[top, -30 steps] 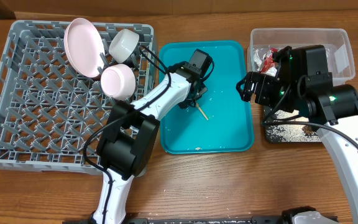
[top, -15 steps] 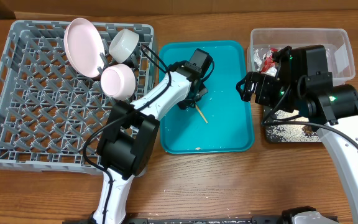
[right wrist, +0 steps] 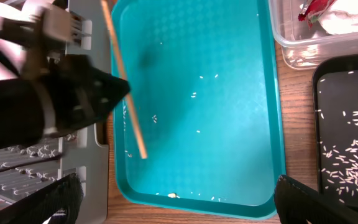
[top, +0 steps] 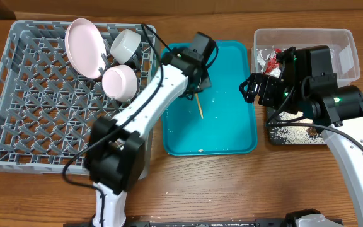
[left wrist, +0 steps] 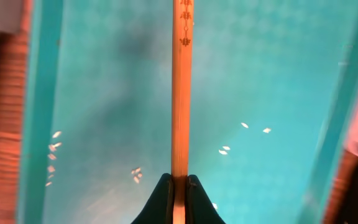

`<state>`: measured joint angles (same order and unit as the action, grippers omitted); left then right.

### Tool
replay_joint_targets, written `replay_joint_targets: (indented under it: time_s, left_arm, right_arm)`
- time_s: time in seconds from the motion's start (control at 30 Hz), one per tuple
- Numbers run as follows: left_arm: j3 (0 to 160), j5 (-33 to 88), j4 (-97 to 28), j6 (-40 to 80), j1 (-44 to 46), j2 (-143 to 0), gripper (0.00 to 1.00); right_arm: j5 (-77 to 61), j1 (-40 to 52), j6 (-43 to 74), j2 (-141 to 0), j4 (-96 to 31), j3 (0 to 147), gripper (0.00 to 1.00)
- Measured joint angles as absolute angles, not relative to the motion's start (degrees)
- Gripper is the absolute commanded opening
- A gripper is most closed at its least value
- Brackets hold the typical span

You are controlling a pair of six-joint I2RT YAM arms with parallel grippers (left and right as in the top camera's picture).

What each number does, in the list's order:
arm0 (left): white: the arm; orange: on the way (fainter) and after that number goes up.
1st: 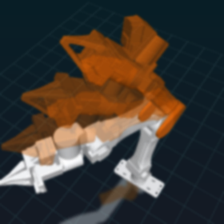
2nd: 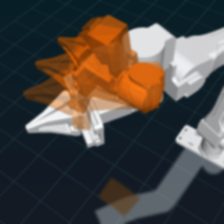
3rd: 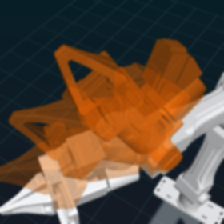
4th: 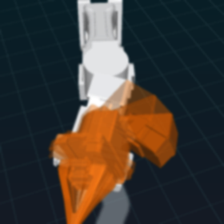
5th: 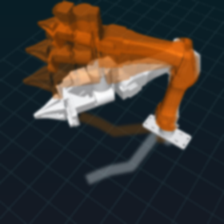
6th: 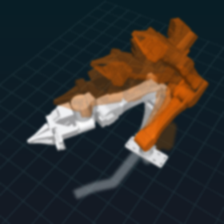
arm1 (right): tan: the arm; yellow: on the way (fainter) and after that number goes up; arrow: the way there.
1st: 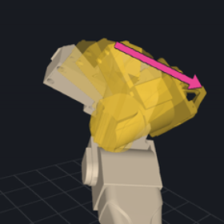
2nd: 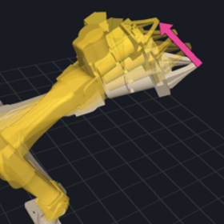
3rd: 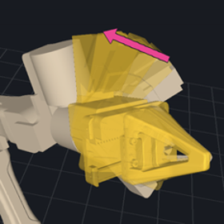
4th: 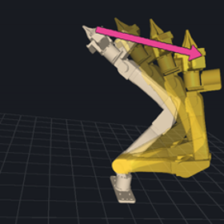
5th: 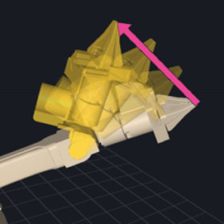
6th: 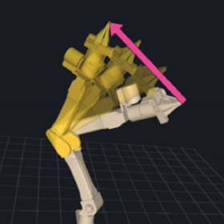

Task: Sort waste into correct bins and load items into the dishwasher
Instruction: 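Carry the second chopstick to the rack and insert it upright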

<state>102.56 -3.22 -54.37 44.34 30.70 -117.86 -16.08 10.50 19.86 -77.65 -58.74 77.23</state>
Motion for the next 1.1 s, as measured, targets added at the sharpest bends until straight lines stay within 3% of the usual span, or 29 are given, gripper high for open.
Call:
replay_joint_targets:
  time_s: [0.6, 1.1]
  left_arm:
    - [102.7, -3.3, -69.4, 26.7, 20.8, -100.2, 0.04]
    - [102.8, -3.3, -73.1, 11.1, 9.3, -99.0, 0.04]
  right_arm:
    - [-16.1, 10.5, 19.9, -77.6, -58.8, 77.2, 1.00]
    - [-16.1, 10.5, 19.9, -77.6, -58.8, 77.2, 1.00]
